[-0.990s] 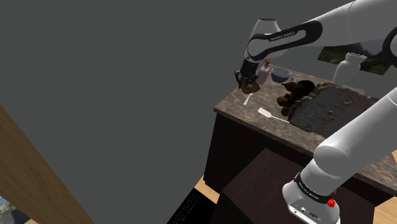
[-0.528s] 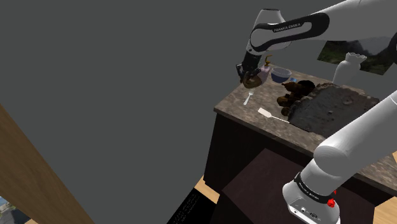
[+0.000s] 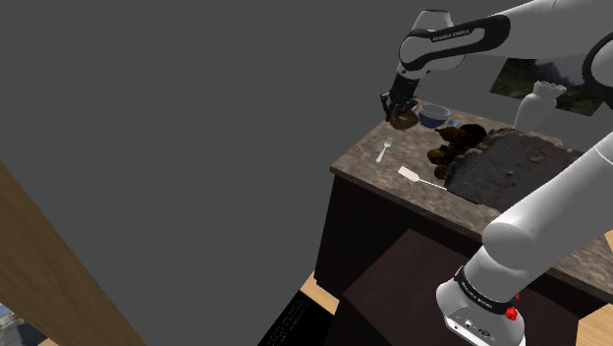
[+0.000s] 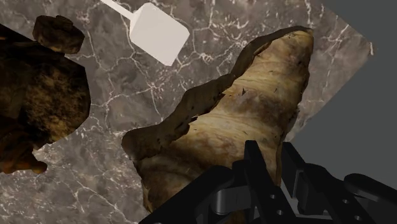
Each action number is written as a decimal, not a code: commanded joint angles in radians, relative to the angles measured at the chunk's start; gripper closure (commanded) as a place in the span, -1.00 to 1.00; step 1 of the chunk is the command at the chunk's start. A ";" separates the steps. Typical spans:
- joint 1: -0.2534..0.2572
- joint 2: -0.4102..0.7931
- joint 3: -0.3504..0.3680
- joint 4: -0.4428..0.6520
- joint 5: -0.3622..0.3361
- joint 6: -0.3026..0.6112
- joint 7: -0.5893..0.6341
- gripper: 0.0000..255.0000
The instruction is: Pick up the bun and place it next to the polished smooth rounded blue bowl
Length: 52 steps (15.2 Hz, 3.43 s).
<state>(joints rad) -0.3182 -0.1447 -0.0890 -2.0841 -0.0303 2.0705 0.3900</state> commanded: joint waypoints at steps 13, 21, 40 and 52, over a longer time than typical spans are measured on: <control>-0.150 0.238 -0.174 0.273 0.089 -0.040 -0.360 1.00; -0.273 0.456 -0.226 0.559 0.184 -0.128 -0.542 1.00; -0.385 0.678 -0.227 0.712 0.268 -0.077 -0.663 1.00; -0.384 0.720 -0.215 0.616 0.290 0.059 -0.684 1.00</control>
<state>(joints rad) -0.7020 0.5756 -0.3051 -1.4569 0.2580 2.1171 -0.2913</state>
